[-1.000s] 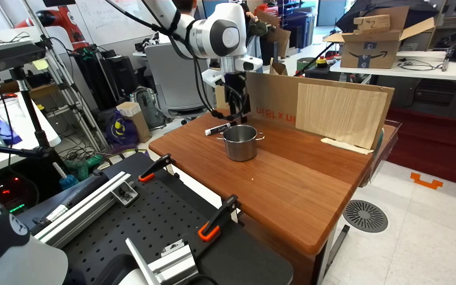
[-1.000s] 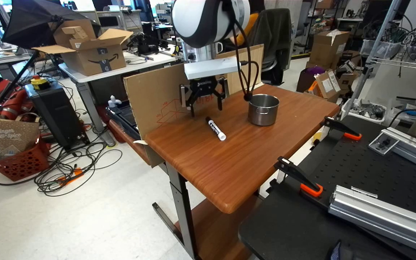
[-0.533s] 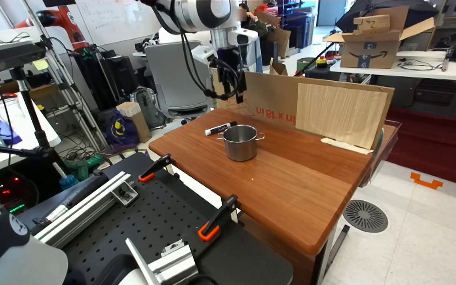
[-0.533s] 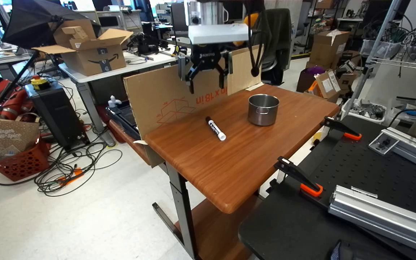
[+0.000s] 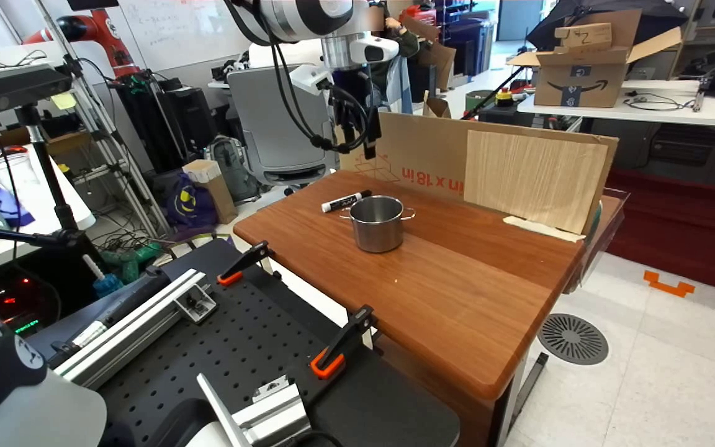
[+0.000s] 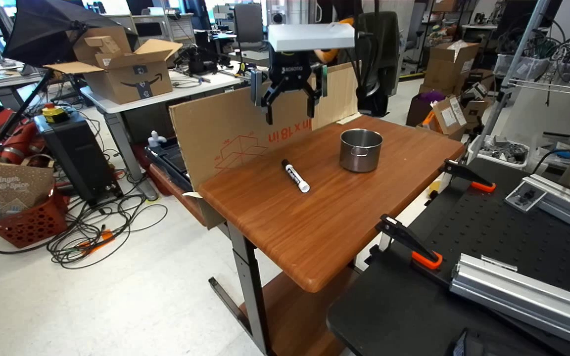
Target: Put the marker on the desk
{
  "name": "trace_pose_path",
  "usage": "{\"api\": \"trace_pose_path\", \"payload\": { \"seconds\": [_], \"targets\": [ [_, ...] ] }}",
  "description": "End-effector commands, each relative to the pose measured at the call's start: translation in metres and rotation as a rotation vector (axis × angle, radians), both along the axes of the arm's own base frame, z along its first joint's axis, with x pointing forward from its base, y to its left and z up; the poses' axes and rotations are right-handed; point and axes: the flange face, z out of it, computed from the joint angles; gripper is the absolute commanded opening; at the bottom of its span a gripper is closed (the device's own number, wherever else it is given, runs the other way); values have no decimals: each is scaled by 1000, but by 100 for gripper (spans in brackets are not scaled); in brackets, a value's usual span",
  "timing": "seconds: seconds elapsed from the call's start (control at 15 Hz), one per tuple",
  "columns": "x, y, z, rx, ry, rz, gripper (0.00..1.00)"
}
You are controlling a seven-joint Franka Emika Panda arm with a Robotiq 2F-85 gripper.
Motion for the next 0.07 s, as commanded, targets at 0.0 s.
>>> {"api": "trace_pose_path", "payload": {
  "seconds": [0.0],
  "targets": [
    [0,0,1,0,1,0,100]
  ]
}}
